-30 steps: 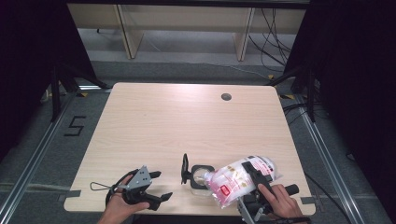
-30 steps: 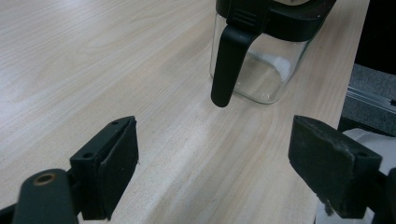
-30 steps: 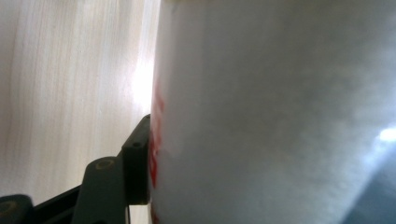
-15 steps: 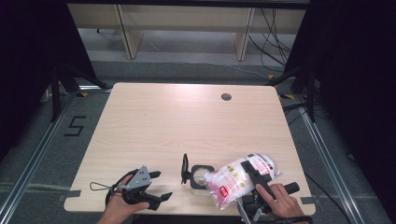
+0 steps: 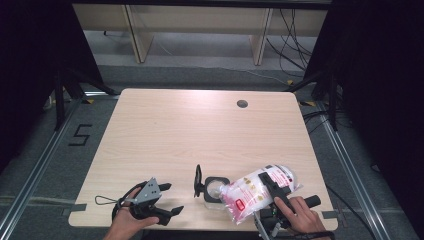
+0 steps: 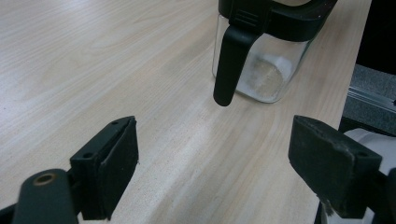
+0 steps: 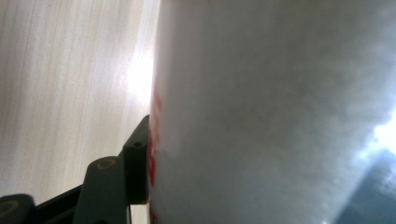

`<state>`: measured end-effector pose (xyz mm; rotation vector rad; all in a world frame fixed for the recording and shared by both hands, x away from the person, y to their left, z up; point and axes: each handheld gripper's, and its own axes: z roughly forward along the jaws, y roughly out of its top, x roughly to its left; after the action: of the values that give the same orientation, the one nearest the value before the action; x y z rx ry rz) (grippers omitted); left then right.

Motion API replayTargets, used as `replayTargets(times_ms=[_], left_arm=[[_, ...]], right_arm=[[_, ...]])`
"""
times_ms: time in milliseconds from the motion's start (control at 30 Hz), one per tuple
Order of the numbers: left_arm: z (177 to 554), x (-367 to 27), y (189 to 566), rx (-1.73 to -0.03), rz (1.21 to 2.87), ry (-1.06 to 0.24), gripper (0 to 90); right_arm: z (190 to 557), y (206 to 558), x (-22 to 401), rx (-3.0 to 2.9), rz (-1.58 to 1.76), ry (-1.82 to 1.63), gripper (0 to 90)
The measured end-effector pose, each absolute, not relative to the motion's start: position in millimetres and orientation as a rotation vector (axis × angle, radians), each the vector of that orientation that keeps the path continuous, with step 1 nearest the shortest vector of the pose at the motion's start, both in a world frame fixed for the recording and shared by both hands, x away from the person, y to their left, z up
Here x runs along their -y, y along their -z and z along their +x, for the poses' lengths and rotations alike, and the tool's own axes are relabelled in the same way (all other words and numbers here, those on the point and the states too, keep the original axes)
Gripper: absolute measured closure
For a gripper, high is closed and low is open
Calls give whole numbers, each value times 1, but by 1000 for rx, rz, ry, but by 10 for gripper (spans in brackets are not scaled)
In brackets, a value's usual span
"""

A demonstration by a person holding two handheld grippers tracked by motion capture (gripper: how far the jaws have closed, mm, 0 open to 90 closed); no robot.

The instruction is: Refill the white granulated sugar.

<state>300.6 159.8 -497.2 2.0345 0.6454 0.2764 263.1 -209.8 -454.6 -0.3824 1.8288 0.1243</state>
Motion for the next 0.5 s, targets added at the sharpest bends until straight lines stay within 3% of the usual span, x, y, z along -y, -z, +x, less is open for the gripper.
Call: replayTargets(times_ms=[500], left_arm=[[300, -161, 497, -624, 2048, -289, 159]], right_arm=[[264, 457, 210, -1802, -401, -125, 406]])
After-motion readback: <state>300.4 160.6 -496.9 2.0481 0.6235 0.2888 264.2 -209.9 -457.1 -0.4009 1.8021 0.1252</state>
